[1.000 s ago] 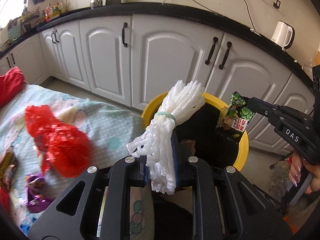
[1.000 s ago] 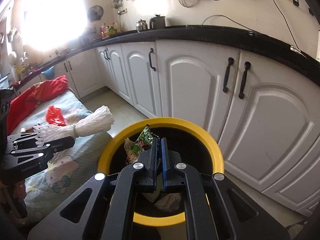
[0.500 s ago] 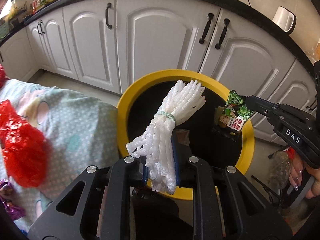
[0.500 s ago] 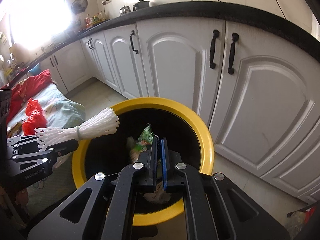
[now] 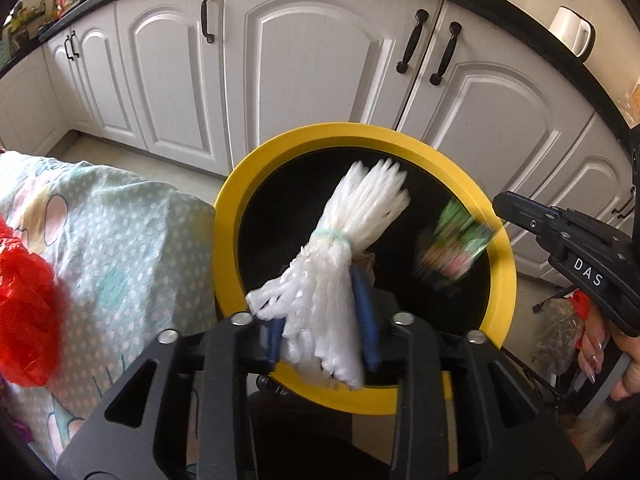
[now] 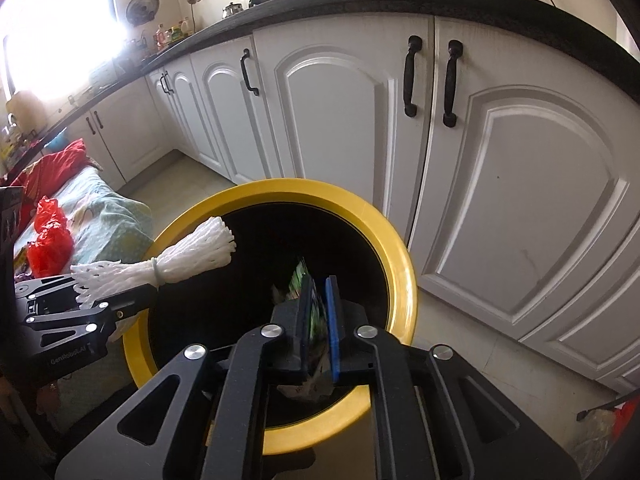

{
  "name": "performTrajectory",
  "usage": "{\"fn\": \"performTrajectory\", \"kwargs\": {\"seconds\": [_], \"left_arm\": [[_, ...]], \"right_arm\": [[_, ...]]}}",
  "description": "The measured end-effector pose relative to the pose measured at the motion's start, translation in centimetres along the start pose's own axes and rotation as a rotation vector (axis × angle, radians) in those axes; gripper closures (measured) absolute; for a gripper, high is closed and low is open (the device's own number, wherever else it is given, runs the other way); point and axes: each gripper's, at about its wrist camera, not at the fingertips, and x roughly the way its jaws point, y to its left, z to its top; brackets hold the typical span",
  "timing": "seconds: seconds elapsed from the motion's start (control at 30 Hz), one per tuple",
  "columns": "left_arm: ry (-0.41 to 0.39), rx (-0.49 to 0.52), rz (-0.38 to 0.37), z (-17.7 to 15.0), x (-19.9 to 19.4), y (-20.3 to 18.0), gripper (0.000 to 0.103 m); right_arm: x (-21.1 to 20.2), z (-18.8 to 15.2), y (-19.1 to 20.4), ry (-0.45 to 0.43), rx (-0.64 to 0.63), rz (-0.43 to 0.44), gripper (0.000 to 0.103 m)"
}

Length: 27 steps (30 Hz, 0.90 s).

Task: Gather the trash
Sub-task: 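Open both tools to drop the bundle and wrapper into the bin, then move both open tools back toward the remaining trash on the bed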

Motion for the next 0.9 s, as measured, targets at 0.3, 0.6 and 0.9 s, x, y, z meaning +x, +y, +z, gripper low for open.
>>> {"fn": "performTrajectory", "kwargs": {"seconds": [0.3,0.6,0.9], "left_arm": [[-0.04,-0.017,0.01,-0.1,-1.2,0.4,0.065],[-0.099,-0.052,0.033,-0.2,-4.1,1.2,0.035],[-0.175,-0.084,0.075,-0.4,-7.3,2.3,0.013]], "right_arm": [[-0.7,0.1,0.1,-0.022,-0.002,-0.023,0.077],[-2.8,0.7,1.6,-0.087,-0.032,-0.029,0.056],[-5.1,1.3,3.3,-0.154,-0.059,-0.022,0.044]]}}
